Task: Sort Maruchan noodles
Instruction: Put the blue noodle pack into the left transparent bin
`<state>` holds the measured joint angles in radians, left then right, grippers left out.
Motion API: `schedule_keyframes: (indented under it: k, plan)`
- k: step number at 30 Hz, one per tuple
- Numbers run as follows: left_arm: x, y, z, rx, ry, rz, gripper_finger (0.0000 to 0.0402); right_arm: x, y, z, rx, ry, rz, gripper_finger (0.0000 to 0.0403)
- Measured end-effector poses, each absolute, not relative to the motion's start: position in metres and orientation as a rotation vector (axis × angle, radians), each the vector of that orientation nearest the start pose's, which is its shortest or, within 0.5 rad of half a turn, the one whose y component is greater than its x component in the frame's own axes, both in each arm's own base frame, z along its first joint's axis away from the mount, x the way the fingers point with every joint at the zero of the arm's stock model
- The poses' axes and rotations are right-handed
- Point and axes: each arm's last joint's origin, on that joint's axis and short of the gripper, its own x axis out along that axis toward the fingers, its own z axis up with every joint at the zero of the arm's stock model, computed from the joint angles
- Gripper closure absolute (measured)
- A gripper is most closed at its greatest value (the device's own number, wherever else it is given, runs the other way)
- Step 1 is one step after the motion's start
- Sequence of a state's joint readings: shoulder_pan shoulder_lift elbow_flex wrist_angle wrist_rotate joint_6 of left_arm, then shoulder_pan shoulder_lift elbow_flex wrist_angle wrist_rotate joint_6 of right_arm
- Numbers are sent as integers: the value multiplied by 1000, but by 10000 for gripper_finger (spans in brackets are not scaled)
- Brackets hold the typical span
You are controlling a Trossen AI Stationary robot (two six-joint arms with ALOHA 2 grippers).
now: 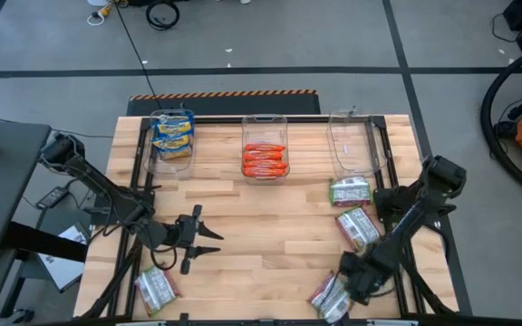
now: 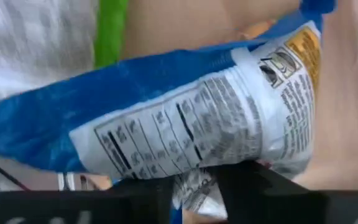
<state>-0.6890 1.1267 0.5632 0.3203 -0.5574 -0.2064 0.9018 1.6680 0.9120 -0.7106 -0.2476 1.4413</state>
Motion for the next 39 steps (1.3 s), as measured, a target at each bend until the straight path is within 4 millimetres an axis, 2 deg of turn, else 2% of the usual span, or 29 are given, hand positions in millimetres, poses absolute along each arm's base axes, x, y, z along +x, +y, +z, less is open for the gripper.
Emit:
schedule_keyframes:
  k: [3,6,12,16,22,27,30,34,39]
  plan:
    - [193,-137,242,-36,184,-112,260,190,213,148,542,1650,-227,336]
    - [199,-137,236,-6,201,-89,260,221,199,160,495,1508,-196,387]
    - [223,-138,210,14,234,-29,255,283,160,184,355,1158,-170,380]
    - [241,-142,190,26,245,-9,237,309,130,189,317,1029,-159,388]
    - [275,-146,172,164,294,82,193,323,103,191,322,1035,-73,384]
    - [312,-143,168,289,312,120,156,325,97,191,333,1054,-24,385]
    - [331,-139,163,327,331,32,143,325,98,191,340,1062,0,385]
    - [350,-132,152,307,353,-51,146,325,101,192,327,1065,52,378]
    - [360,-121,140,310,388,-29,181,325,106,193,295,1041,96,370]
